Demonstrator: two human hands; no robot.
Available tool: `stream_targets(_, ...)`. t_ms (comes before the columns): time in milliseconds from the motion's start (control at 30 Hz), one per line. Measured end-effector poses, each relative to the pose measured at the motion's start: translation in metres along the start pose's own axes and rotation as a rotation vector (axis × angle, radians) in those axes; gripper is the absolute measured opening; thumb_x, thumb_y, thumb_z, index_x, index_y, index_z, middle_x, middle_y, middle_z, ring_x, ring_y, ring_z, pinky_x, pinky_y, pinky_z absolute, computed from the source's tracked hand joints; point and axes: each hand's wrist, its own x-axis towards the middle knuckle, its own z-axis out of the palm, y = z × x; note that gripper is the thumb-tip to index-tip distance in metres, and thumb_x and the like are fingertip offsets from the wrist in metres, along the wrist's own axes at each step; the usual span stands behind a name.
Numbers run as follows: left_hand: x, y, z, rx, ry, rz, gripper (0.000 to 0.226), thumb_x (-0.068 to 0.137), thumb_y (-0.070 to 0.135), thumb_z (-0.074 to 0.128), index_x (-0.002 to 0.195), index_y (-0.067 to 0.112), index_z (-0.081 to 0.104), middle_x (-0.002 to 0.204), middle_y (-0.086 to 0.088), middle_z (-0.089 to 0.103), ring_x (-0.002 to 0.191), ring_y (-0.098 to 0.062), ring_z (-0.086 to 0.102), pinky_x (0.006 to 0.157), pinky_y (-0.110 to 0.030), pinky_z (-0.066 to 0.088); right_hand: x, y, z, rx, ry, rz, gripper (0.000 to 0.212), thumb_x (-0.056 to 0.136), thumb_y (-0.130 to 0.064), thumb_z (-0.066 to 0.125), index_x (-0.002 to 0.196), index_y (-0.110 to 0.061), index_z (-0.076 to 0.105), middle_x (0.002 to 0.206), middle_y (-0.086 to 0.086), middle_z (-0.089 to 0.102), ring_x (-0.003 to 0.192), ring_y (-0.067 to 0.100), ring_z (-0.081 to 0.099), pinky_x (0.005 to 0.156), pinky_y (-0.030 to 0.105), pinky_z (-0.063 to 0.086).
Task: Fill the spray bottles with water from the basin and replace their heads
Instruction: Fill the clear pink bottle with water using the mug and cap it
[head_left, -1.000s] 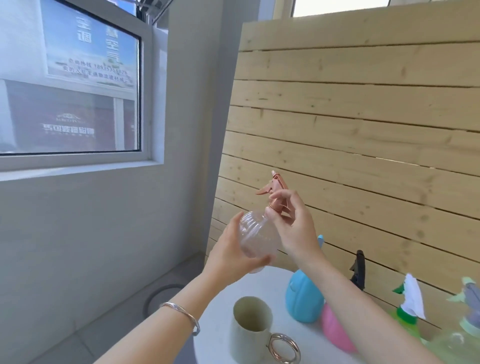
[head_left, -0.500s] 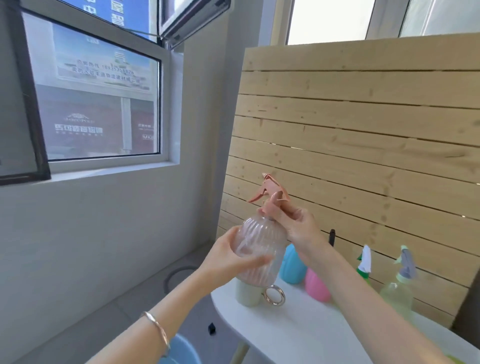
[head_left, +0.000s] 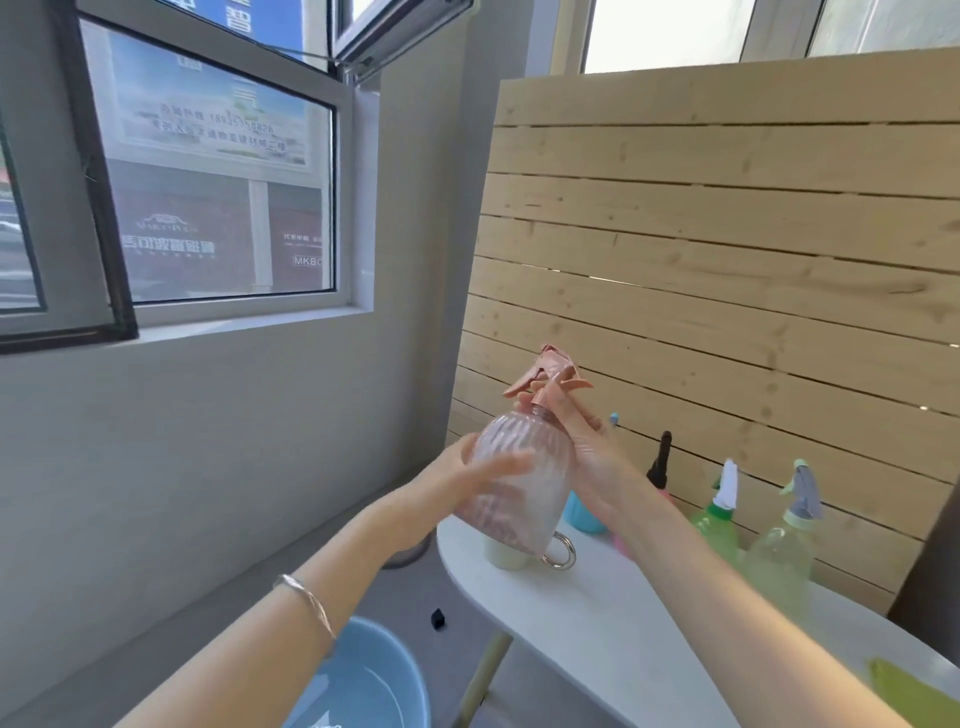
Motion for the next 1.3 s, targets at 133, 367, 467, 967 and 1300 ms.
stream_targets(133, -0.011, -0.002, -0.010, -0.444, -0.124, -0.131, 0.043, 0.081, 0.047, 0.071, 0.114, 0.018, 0.071, 0.115, -0.010, 0.068, 0.105, -0.023, 0.065, 0.101, -0.043, 0.045, -0.013, 0.000, 0.011, 0.118, -0.043, 0.027, 0.023, 0.087, -0.028, 0.057, 0.083, -0.011, 0.073, 0.082, 0.003, 0.073, 0.077, 0.015, 0.068, 0.084, 0.032, 0.054)
stream_targets(367, -0.045, 0.009, 0.011, 0.479, 0.274, 0.311, 0.082, 0.068, 0.068, 0.067, 0.138, 0.036, 0.037, 0.132, 0.015, 0.048, 0.118, -0.004, 0.050, 0.092, -0.025, 0.048, -0.024, 0.007, 0.028, 0.044, 0.175, -0.132, 0.010, 0.084, -0.022, 0.066, 0.079, -0.013, 0.067, 0.079, -0.005, 0.070, 0.081, 0.008, 0.065, 0.085, 0.026, 0.051)
stream_targets(467, -0.052, 0.009, 0.014, 0.718, 0.349, 0.289, 0.100, 0.055, 0.058, 0.082, 0.136, 0.036, 0.028, 0.125, 0.017, 0.046, 0.111, -0.007, 0.050, 0.092, -0.030, 0.047, -0.030, 0.007, 0.034, -0.025, 0.127, -0.112, 0.013, 0.083, -0.021, 0.067, 0.090, -0.011, 0.068, 0.084, -0.003, 0.072, 0.086, 0.007, 0.067, 0.090, 0.027, 0.051)
stream_targets(967, -0.029, -0.007, -0.011, -0.472, -0.302, -0.158, 0.069, 0.060, 0.045, 0.085, 0.120, 0.016, 0.068, 0.126, -0.014, 0.062, 0.114, -0.028, 0.061, 0.091, -0.042, 0.051, -0.018, -0.007, -0.004, 0.165, -0.010, -0.035, 0.024, 0.079, -0.030, 0.059, 0.093, -0.011, 0.065, 0.101, 0.005, 0.072, 0.093, 0.015, 0.068, 0.087, 0.030, 0.054)
stream_targets(1300, -0.015, -0.041, -0.021, 0.264, -0.198, -0.215, 0.067, 0.076, 0.044, 0.078, 0.133, 0.032, 0.044, 0.120, 0.012, 0.065, 0.112, -0.008, 0.062, 0.102, -0.033, 0.049, -0.003, -0.043, -0.079, -0.125, 0.266, -0.156, 0.008, 0.088, -0.029, 0.060, 0.087, -0.025, 0.067, 0.089, -0.009, 0.073, 0.093, 0.008, 0.066, 0.083, 0.022, 0.047)
